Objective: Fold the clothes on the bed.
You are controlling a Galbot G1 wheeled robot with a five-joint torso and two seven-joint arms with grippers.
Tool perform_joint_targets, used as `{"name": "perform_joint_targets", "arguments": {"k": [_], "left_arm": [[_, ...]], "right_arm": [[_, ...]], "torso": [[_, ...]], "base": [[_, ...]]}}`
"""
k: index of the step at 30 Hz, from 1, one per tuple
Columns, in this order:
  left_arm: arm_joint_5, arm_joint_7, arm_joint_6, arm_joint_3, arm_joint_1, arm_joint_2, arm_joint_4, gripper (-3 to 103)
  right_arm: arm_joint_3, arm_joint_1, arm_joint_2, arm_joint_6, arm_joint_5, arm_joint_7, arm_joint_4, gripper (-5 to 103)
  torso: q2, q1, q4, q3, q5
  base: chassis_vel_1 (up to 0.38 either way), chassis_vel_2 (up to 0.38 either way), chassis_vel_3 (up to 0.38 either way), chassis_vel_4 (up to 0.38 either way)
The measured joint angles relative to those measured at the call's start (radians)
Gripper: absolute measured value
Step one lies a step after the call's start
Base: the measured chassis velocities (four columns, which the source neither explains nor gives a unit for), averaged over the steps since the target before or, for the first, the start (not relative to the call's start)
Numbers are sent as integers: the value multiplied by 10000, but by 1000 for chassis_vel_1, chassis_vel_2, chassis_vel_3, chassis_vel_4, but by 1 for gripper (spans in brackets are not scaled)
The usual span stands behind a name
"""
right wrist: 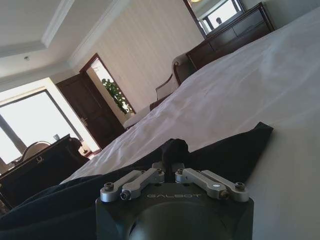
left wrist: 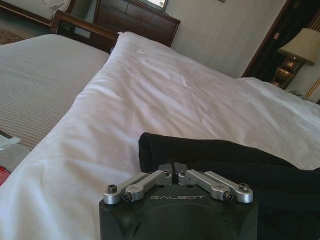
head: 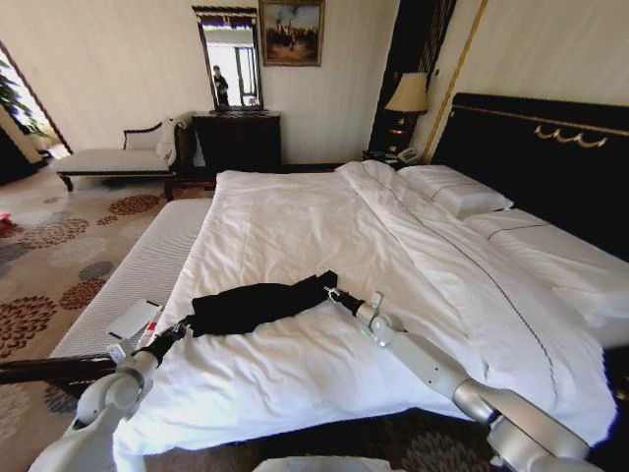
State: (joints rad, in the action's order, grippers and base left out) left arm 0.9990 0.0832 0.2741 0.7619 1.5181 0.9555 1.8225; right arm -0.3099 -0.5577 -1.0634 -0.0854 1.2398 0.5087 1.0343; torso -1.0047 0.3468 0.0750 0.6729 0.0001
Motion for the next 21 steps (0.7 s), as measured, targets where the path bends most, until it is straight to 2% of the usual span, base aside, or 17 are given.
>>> {"name": "perform_joint_targets", "arguments": {"k": [1, 3, 6, 7, 8, 9, 12, 13, 14, 15, 16, 18, 19, 20, 21], "left_arm": [[-53, 3, -13, 51, 140, -40, 135, 0], [-109, 1, -21, 92, 237, -76, 226, -2], [-228, -25, -44, 409, 616, -285, 590, 12], [-228, -25, -44, 409, 616, -285, 590, 12], [-230, 12, -67, 539, 720, -368, 682, 12], [-233, 87, -110, 693, 842, -467, 775, 17], [-311, 335, -307, 1225, 1119, -636, 986, 33], [-311, 335, -307, 1225, 1119, -636, 986, 33], [-281, 375, -360, 1388, 1111, -640, 1045, 33], [-145, 365, -379, 1537, 977, -606, 1070, 39], [101, 264, -377, 1645, 755, -537, 1071, 44], [918, -268, -186, 1771, 93, -372, 981, 55], [918, -268, -186, 1771, 93, -372, 981, 55], [1156, -450, -76, 1786, -119, -341, 932, 55], [1606, -1032, 396, 1791, -705, -319, 800, 60]], "right_arm": [[-2, -10, 111, 54, -1, -25, 119, 8], [4, -31, 215, 100, 4, -47, 228, 8], [231, -275, 873, 204, 199, -176, 1117, 25], [231, -275, 873, 204, 199, -176, 1117, 25], [343, -351, 1025, 215, 278, -198, 1386, 30], [511, -438, 1218, 229, 368, -210, 1727, 30], [1067, -665, 1802, 239, 577, -276, 2577, 46], [1067, -665, 1802, 239, 577, -276, 2577, 46], [1209, -715, 1926, 267, 626, -364, 2746, 51], [1374, -750, 2049, 353, 685, -596, 2889, 57], [1451, -741, 2098, 426, 750, -836, 2917, 57], [1418, -557, 2064, 680, 968, -1265, 2809, 68], [1418, -557, 2064, 680, 968, -1265, 2809, 68], [1365, -461, 2033, 798, 1037, -1403, 2750, 73], [1152, -156, 1911, 1256, 1152, -1891, 2552, 79]], "torso": [[0, 0, 0, 0, 1], [-1, 0, -1, 0, 0], [-1, -1, 6, -1, -1], [-1, -1, 6, -1, -1], [0, -1, 5, 0, 0], [-1, -1, 4, 0, 3], [-1, -1, 1, -1, -1], [-1, -1, 1, -1, -1], [-1, -1, 2, -1, -1], [-1, -2, 1, -1, 0], [-2, -2, 3, -2, -2], [-1, -2, 7, -1, 2], [-1, -2, 7, -1, 2], [-1, -1, 6, -1, 0], [-1, 0, 3, 0, -2]], "base": [[0, 0, 0, 0], [0, 0, 0, 0], [0, 0, 0, 0], [0, 0, 0, 0], [0, 0, 0, 0], [0, 0, 0, 0], [0, 0, 0, 0], [0, 0, 0, 0], [0, 0, 0, 0], [0, 0, 0, 0], [0, 0, 0, 0], [0, 0, 0, 0], [0, 0, 0, 0], [0, 0, 0, 0], [0, 0, 0, 0]]}}
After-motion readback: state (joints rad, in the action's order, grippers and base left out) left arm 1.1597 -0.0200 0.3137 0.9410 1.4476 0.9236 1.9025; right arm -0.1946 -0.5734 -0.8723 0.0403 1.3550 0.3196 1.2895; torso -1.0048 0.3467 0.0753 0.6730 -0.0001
